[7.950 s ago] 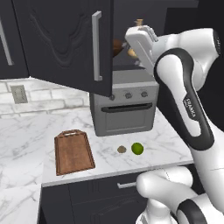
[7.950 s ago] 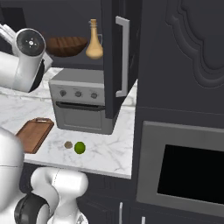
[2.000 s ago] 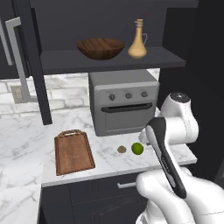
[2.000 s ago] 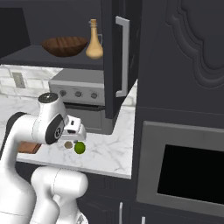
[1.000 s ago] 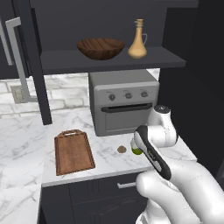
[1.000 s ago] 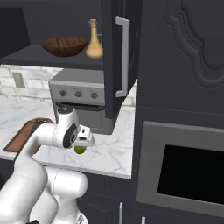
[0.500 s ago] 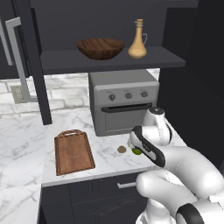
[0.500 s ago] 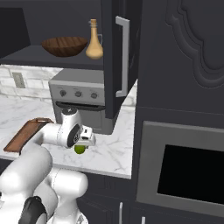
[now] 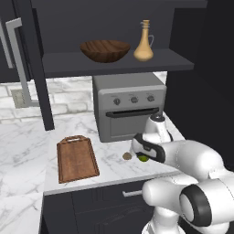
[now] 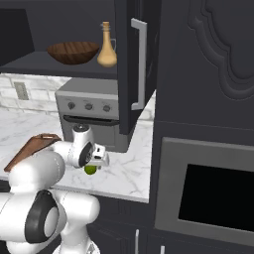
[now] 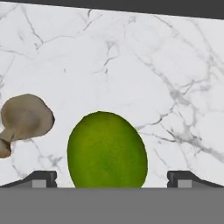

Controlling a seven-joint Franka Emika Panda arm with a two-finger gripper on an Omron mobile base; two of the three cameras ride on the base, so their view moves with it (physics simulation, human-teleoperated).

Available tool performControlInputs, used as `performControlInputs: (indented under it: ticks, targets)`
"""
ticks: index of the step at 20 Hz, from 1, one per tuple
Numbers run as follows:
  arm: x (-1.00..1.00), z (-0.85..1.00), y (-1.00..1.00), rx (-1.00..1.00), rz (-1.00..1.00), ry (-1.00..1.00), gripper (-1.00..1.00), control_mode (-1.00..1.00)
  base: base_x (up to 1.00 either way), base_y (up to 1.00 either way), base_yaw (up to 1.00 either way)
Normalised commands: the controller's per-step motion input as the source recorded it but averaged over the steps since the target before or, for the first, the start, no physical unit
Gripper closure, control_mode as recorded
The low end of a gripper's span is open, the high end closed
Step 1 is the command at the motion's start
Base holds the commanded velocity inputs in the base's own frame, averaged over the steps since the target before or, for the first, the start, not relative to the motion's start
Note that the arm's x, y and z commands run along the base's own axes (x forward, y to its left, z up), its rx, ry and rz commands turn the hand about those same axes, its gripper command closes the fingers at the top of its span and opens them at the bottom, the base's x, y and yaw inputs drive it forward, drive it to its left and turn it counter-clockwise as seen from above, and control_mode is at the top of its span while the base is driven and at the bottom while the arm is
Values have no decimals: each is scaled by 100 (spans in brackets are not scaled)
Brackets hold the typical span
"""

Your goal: Open the cabinet. Place the bowl and condiment on the counter. Then place the lime and garlic on the cutting board.

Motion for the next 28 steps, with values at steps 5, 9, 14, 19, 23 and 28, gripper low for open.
performControlInputs:
  ticks: [5, 9, 14, 19, 23, 28]
  targets:
    - [1, -30, 3, 0, 0, 0, 100, -100, 0, 0, 0]
    - [0, -24, 8, 0, 0, 1, 100, -100, 0, 0, 0]
    - [-9, 6, 11, -6, 0, -6, 100, -100, 0, 0, 0]
    - [-2, 73, 25, -14, 7, -11, 100, -100, 0, 0, 0]
    - [4, 59, 62, -6, 14, -4, 100, -100, 0, 0, 0]
    - [7, 30, 87, 0, 25, 0, 100, -100, 0, 0, 0]
